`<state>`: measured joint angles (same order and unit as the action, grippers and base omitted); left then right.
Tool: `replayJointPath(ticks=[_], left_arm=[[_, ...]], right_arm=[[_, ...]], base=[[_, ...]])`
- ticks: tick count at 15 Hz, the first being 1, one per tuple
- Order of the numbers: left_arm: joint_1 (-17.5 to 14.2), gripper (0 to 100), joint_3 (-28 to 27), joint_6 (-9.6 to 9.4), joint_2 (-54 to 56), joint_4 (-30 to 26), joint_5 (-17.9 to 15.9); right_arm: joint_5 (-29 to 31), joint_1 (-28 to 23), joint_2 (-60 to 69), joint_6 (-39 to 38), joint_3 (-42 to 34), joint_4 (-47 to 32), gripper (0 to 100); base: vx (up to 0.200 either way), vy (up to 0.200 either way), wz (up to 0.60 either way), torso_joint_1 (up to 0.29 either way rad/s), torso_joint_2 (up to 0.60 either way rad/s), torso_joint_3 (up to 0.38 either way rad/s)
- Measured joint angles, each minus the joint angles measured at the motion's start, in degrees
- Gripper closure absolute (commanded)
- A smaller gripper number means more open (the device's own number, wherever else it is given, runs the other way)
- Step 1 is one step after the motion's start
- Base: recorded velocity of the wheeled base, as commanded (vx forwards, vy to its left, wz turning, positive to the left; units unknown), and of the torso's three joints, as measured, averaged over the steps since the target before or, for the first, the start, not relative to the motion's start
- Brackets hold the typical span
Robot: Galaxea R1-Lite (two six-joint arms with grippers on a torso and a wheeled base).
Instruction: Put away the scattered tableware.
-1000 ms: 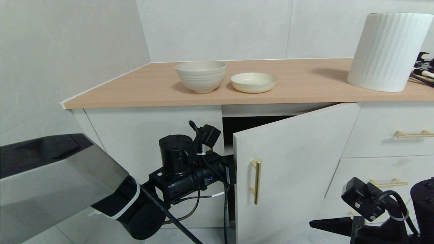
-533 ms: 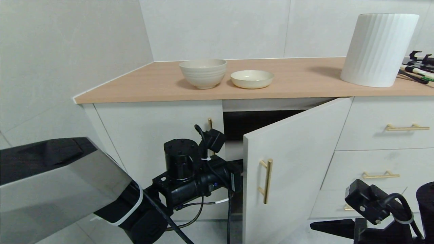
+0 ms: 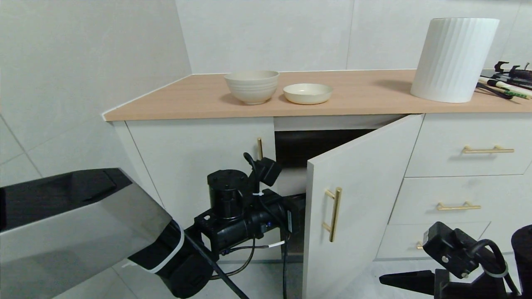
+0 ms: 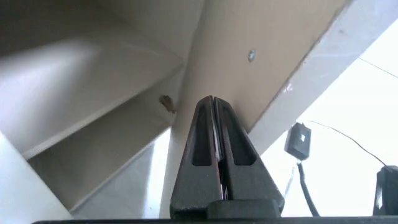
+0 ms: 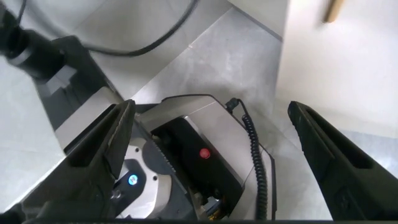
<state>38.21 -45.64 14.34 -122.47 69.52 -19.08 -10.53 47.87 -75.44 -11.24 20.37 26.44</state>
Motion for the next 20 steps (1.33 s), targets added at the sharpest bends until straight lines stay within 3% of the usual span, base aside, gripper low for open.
replayJointPath(ticks=[5, 13, 15, 18, 20], left_arm=[[0.44, 100, -3.47, 0.06, -2.65, 0.02, 0.00], [0.55, 100, -5.51, 0.06, -5.16, 0.18, 0.39], [1.34, 100, -6.29, -0.77, -5.84, 0.18, 0.17], [5.29, 100, -8.40, -2.85, -7.05, -0.02, 0.30], [12.03, 100, -8.07, -3.28, -6.41, 0.35, -0.84]], right_arm=[[0.00, 0.15, -0.02, 0.00, -0.06, 0.00, 0], [0.00, 0.15, 0.05, 0.07, -0.22, 0.00, 0], [-0.05, 0.22, 0.05, 0.07, -0.23, 0.00, 0], [-0.63, 1.79, 0.00, 0.09, -0.30, 0.21, 0], [-2.68, 4.27, 1.18, 0.77, -1.80, 0.29, 0]], base=[[-0.120, 0.000, 0.00, 0.005, 0.00, 0.001], [0.000, 0.000, 0.00, 0.000, 0.00, 0.000], [0.000, 0.000, 0.00, 0.000, 0.00, 0.000], [0.000, 0.000, 0.00, 0.000, 0.00, 0.000], [0.000, 0.000, 0.00, 0.000, 0.00, 0.000]])
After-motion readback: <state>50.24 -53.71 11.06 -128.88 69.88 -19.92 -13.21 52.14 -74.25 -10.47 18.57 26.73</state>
